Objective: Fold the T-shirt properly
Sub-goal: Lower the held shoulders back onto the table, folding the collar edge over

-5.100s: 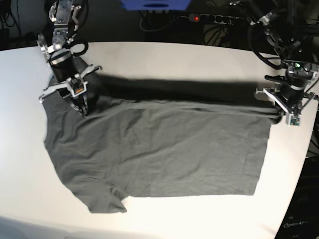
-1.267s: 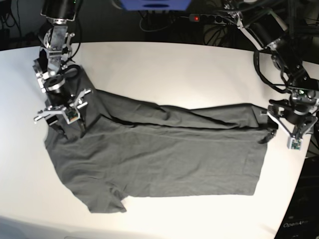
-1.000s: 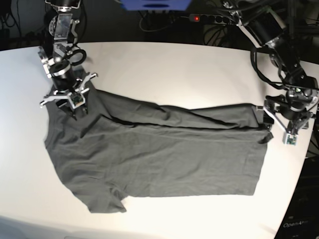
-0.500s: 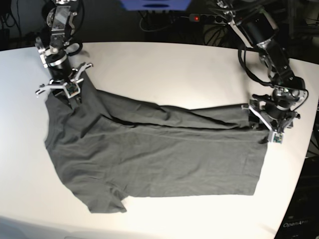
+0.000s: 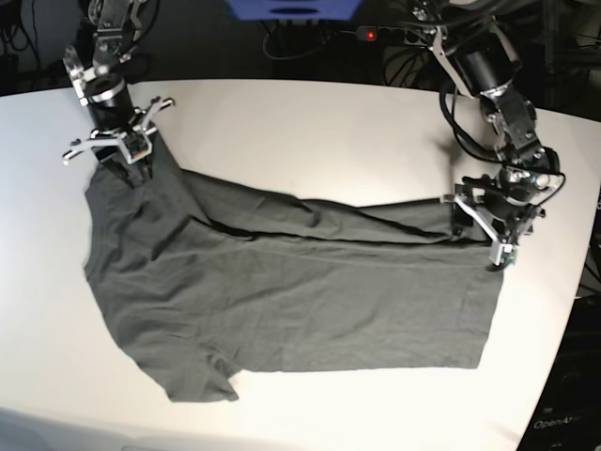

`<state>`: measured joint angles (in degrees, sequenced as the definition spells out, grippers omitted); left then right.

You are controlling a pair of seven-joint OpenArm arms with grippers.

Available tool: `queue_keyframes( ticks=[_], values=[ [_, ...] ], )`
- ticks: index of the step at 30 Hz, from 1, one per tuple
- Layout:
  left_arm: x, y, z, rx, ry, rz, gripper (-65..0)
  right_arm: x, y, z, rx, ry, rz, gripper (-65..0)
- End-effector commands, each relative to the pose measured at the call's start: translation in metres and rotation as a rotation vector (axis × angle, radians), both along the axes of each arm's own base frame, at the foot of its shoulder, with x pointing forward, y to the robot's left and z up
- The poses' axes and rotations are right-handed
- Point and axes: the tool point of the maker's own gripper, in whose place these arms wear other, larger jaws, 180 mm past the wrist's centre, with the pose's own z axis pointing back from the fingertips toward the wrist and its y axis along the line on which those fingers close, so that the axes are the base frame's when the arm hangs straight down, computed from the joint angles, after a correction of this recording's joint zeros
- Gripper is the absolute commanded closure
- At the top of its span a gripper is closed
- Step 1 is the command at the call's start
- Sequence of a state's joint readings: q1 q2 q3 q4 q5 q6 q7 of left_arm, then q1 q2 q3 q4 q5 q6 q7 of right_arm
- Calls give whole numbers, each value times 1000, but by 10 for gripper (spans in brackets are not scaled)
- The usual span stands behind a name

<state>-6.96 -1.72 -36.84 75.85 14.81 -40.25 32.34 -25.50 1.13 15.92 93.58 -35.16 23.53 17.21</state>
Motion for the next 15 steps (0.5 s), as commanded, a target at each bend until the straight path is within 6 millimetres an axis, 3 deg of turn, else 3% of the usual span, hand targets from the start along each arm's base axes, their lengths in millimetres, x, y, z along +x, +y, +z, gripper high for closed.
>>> queue_keyframes(
  ticks=[1, 7, 15],
  values=[
    [16, 2, 17, -2, -68, 4, -404, 5, -2, 15, -8, -53, 6, -147],
    [19, 1, 10, -28, -63, 5, -404, -16, 0, 5, -2, -4, 4, -151],
    [23, -4, 10, -43, -82, 1, -404, -23, 14, -2, 49, 10, -26, -155]
  ],
)
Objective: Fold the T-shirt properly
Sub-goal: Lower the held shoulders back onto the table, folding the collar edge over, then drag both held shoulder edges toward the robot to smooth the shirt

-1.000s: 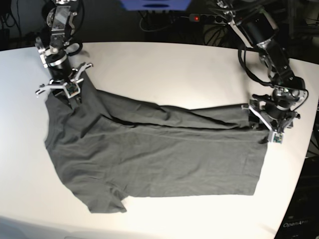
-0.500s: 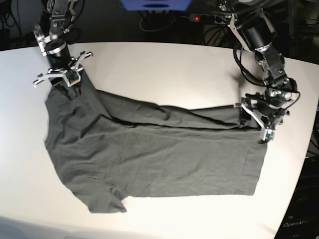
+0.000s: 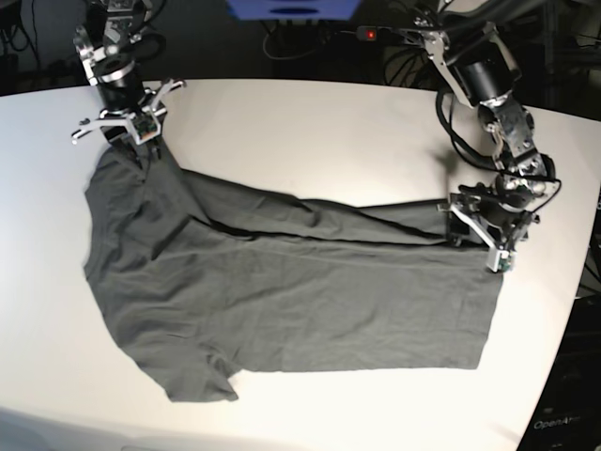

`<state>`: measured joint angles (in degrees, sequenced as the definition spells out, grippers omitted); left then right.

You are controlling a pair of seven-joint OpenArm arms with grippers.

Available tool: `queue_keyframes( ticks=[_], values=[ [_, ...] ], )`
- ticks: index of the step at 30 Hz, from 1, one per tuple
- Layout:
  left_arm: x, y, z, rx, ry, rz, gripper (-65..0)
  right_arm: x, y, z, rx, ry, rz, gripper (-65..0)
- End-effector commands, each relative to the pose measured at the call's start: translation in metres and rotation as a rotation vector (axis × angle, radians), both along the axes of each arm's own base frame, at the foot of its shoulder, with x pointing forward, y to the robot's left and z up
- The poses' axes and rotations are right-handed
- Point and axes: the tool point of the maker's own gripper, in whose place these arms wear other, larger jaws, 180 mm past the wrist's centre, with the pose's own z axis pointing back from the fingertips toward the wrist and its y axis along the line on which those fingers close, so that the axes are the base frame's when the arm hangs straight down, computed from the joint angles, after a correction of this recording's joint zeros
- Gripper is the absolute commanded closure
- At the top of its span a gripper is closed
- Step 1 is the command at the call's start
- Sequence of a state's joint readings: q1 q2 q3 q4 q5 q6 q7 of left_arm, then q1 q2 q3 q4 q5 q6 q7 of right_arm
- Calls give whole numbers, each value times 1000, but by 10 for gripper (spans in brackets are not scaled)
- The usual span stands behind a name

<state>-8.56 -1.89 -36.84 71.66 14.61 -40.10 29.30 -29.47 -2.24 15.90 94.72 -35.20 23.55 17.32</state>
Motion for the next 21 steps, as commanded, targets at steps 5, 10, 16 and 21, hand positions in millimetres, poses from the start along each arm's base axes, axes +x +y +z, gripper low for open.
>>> queue_keyframes(
  ticks=[5, 10, 16, 21],
  values=[
    [13, 3, 16, 3, -60, 3, -404, 1, 7, 8, 32, -38, -21, -157],
    [13, 3, 16, 3, -60, 3, -404, -1, 11, 6, 44, -32, -29, -228],
    [13, 2, 15, 1, -58, 3, -404, -3, 12, 4, 52, -29, -35, -337],
    [13, 1, 15, -1, -58, 3, -404, -4, 13, 1, 57, -20, -38, -331]
  ],
)
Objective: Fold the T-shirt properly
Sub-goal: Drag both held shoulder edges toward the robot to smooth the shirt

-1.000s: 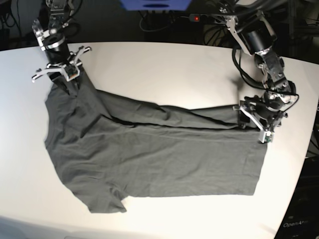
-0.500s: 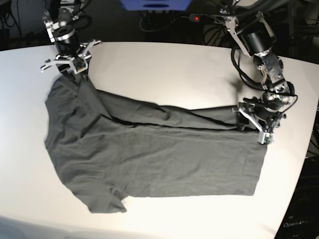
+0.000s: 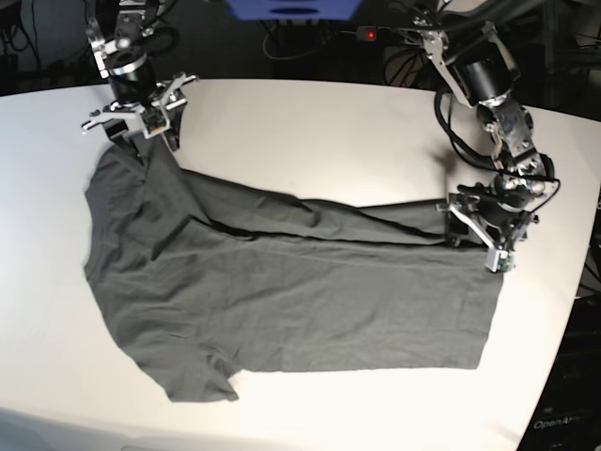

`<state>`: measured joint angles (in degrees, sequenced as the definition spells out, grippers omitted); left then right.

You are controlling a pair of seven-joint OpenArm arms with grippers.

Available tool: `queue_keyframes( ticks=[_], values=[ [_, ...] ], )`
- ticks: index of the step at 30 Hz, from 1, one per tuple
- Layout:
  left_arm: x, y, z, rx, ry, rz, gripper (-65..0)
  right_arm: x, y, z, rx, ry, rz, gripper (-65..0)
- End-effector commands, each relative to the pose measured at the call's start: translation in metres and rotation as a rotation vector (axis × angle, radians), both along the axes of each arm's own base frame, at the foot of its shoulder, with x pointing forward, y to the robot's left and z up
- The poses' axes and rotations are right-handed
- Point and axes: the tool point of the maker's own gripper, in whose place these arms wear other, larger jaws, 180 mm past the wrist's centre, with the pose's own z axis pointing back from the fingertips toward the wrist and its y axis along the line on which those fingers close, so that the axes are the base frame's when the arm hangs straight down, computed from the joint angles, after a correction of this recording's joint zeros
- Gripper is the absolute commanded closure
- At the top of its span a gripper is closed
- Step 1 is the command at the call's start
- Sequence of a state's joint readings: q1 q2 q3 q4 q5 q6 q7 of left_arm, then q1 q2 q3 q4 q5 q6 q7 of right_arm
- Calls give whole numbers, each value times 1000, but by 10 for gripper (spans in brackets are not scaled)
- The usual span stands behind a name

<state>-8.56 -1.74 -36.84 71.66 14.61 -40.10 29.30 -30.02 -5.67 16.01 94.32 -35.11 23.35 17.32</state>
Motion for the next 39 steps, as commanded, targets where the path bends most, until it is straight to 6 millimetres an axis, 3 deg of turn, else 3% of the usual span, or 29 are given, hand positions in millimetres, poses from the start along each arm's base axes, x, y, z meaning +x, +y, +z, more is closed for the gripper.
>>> queue_keyframes(
  ticks=[1, 8, 12, 19, 21, 26, 30, 39],
  values=[
    [13, 3, 15, 2, -58, 3, -404, 2, -1, 5, 8, -28, -4, -329],
    [12, 5, 16, 8, -57, 4, -404, -2, 2, -21, 48, 25, -13, -328],
    [11, 5, 14, 8, -54, 4, -404, 0, -3, -24, 39, 32, -4, -309],
    [11, 5, 14, 8, -54, 4, -399, 5, -11, -21, 13, 24, 7, -57],
    [12, 5, 15, 8, -55, 4, -351, 4, -12, -22, 9, 29, 7, 0],
    [9, 0, 0, -22, -18, 0, -144, 6, -22, -18, -24, 24, 28, -3],
    [7, 5, -10, -33, 14, 1, -26, 21, -30, -10, -51, -6, 38, -3],
    [4, 7, -12, -32, 22, 3, -24, 44, -45, 10, -106, -66, 62, -3]
  ],
)
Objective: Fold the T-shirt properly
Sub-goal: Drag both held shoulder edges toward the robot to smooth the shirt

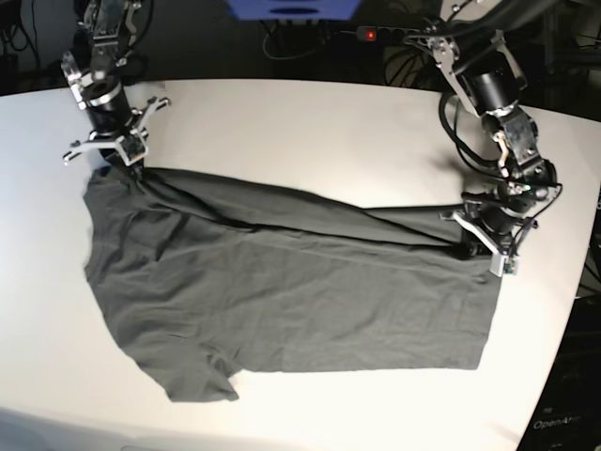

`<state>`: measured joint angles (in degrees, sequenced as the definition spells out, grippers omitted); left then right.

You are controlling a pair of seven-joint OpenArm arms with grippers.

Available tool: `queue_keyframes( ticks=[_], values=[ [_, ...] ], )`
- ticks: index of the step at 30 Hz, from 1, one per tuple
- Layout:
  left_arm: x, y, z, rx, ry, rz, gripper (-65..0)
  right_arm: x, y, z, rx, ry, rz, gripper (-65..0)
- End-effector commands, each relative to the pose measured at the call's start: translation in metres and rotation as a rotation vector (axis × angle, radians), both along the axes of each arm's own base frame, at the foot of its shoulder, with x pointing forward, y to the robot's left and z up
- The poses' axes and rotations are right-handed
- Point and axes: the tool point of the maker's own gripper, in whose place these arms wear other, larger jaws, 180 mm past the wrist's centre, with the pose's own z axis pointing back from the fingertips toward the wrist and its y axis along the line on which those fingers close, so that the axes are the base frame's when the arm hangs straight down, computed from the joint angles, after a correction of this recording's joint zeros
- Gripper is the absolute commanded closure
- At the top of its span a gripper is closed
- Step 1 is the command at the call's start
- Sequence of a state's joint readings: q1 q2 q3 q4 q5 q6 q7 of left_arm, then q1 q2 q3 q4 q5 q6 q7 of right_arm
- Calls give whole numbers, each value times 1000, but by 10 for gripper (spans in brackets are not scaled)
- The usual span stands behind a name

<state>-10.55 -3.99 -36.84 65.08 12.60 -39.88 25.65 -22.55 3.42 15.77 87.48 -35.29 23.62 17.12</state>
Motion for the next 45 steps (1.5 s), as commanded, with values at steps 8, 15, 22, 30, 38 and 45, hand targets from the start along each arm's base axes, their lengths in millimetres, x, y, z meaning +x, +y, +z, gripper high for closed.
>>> queue_keyframes(
  ticks=[8, 15, 22, 30, 38, 45],
  values=[
    [-12, 14, -7, 47, 59, -3, -24, 32, -5, 41, -27, -139, 16, -4],
    [-18, 13, -12, 47, 73, -5, -24, 56, -7, 47, -88, -149, 17, -4],
    [-27, 13, -18, 48, 94, -7, -24, 69, 4, 31, -10, -82, 62, -7],
    [-33, 16, -22, 51, 107, -4, -24, 77, 5, 35, -7, -92, 70, -7],
    [-42, 27, -25, 73, 126, 1, -24, 84, 4, 41, -18, -108, 73, -7],
    [-43, 36, -23, 91, 127, 4, -24, 89, 2, 26, -82, -57, 86, -9]
  ],
)
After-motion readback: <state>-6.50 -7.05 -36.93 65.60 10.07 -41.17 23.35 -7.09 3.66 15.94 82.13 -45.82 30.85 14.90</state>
